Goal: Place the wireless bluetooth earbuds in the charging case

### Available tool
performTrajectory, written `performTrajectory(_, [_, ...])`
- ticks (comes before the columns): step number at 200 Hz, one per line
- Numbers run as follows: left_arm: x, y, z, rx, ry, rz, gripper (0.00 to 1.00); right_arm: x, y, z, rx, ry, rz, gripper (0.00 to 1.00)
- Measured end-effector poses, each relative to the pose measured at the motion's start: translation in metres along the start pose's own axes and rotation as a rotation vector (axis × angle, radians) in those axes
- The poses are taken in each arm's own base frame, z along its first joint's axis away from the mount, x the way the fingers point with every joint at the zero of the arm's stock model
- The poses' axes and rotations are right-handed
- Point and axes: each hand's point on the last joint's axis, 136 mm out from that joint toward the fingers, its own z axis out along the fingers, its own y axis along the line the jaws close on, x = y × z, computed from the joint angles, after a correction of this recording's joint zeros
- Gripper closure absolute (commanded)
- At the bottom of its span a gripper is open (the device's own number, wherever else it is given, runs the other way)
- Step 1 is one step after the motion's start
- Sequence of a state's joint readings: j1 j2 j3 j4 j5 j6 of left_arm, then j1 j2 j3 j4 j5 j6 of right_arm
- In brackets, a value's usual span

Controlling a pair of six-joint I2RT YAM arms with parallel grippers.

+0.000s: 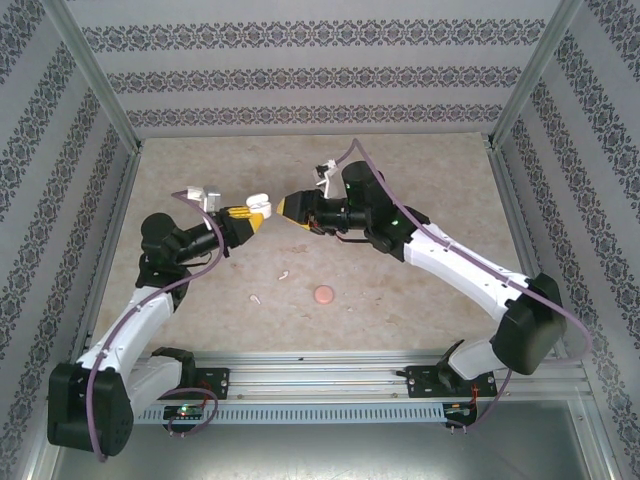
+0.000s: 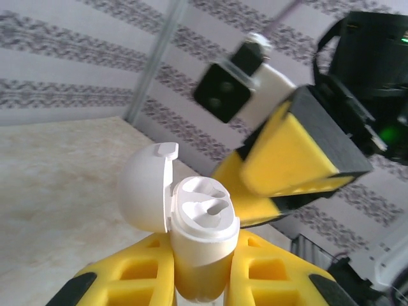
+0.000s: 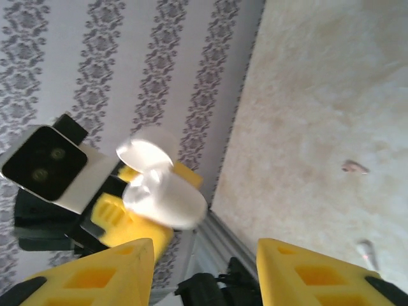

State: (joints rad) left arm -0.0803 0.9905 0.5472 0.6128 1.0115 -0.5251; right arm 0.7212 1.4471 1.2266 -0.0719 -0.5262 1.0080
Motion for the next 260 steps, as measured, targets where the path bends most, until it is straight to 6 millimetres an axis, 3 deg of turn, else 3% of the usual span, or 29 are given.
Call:
performTrajectory(17, [0.001,0.017,-0.009,-0.088,-0.004,-0.030,1.00,0.006,-0.012,-0.003,0.082,-0.015,-0.042,0.61])
performTrajectory(37, [0.005,0.040,-0.021,-0.197,-0.002,-0.084,1.00,0.028,-0.032,0.007,0.184,0.027,-0.094,0.64])
performTrajectory(64, [0.013,0.067,-0.038,-0.335,0.002,-0.144,1.00,0.075,-0.071,0.039,0.313,0.165,-0.153,0.66])
performTrajectory(87, [0.018,0.082,-0.051,-0.427,0.002,-0.179,1.00,0.120,-0.117,0.071,0.449,0.332,-0.207,0.66])
performTrajectory(106, [0.025,0.090,-0.058,-0.478,0.013,-0.189,1.00,0.143,-0.142,0.092,0.524,0.440,-0.256,0.64])
performTrajectory(121, [0.033,0.093,-0.062,-0.503,0.024,-0.194,1.00,0.155,-0.151,0.108,0.548,0.504,-0.292,0.65])
performTrajectory(166, [0.055,0.099,-0.070,-0.547,0.063,-0.224,1.00,0.156,-0.155,0.137,0.564,0.591,-0.374,0.65])
performTrajectory(206, [0.062,0.100,-0.075,-0.568,0.080,-0.228,1.00,0.153,-0.158,0.143,0.591,0.621,-0.450,0.63])
performTrajectory(229, [0.065,0.100,-0.075,-0.570,0.090,-0.226,1.00,0.164,-0.170,0.148,0.622,0.667,-0.492,0.53])
performTrajectory(260, [0.073,0.104,-0.080,-0.600,0.115,-0.234,1.00,0.171,-0.178,0.150,0.649,0.698,-0.526,0.52])
